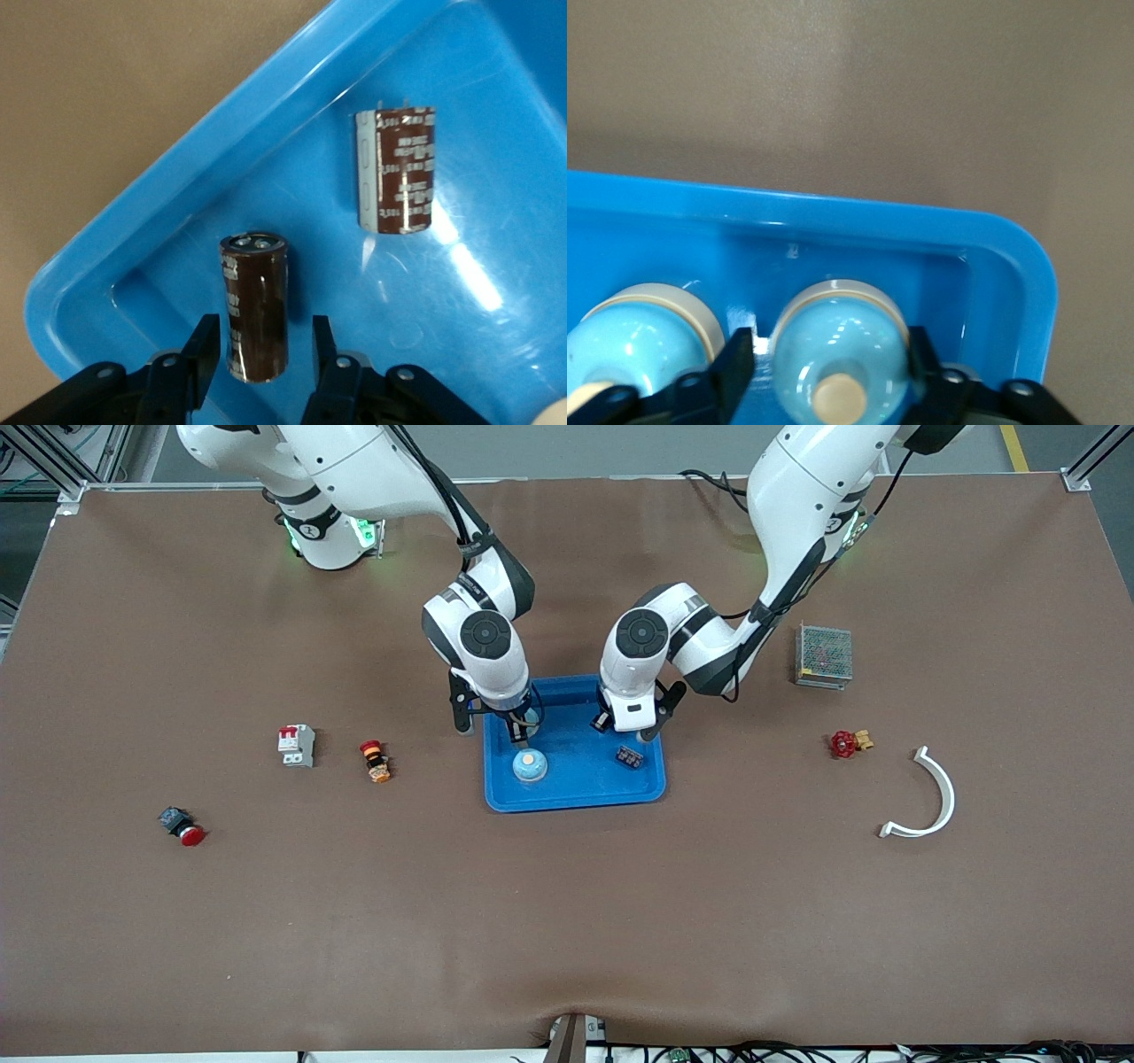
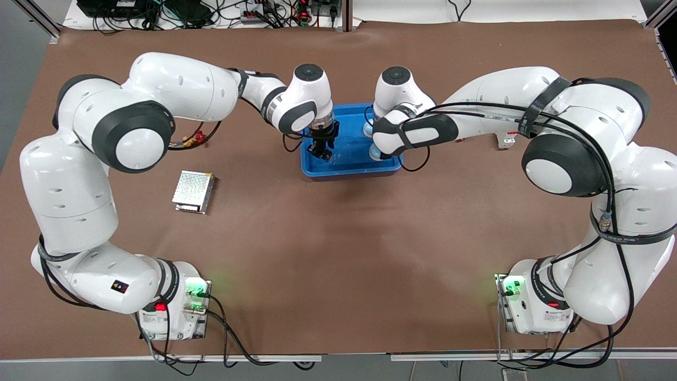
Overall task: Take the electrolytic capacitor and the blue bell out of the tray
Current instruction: 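Grasp the capacitor with the left gripper while the right gripper grasps the bell, then carry the capacitor with the left gripper while the right gripper carries the bell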
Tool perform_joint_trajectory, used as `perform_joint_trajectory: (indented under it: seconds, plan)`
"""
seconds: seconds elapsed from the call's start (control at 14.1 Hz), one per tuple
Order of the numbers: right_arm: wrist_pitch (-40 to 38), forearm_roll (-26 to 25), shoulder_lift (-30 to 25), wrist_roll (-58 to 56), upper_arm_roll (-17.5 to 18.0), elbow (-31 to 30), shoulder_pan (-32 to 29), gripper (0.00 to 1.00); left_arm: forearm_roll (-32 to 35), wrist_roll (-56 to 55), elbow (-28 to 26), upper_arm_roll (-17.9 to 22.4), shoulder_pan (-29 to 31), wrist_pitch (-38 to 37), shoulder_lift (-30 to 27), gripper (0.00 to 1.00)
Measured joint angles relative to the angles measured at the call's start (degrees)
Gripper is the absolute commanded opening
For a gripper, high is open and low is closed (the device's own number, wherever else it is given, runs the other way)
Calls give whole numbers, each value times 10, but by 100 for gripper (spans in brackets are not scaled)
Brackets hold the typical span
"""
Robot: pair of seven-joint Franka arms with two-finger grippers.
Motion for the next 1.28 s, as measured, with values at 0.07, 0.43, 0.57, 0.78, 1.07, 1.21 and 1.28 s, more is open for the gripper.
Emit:
perform_joint_trajectory:
  seconds: [0.07,0.43,0.57,0.78,1.07,1.21,1.28]
  plan:
    - [0,0,0,1,0,1,0,0,0,0,0,0,0,0,2,50]
    - [-21,0,0,-1,-4,12,-1,0,0,0,1,3,1,0,4,0]
    - [-108,15,0,-38,-2,49,-6,0,2,0,4,3,1,0,4,0]
    - [-282,71,-5,-183,2,134,-27,0,10,0,13,3,1,-4,-8,0]
    - [-395,48,-29,-373,2,175,-59,0,11,18,47,3,6,-96,-73,0]
    - [-419,10,-42,-451,1,172,-77,0,12,54,57,3,24,-142,-112,0]
    - [-423,-4,-51,-488,0,165,-88,0,12,81,57,3,38,-158,-129,0]
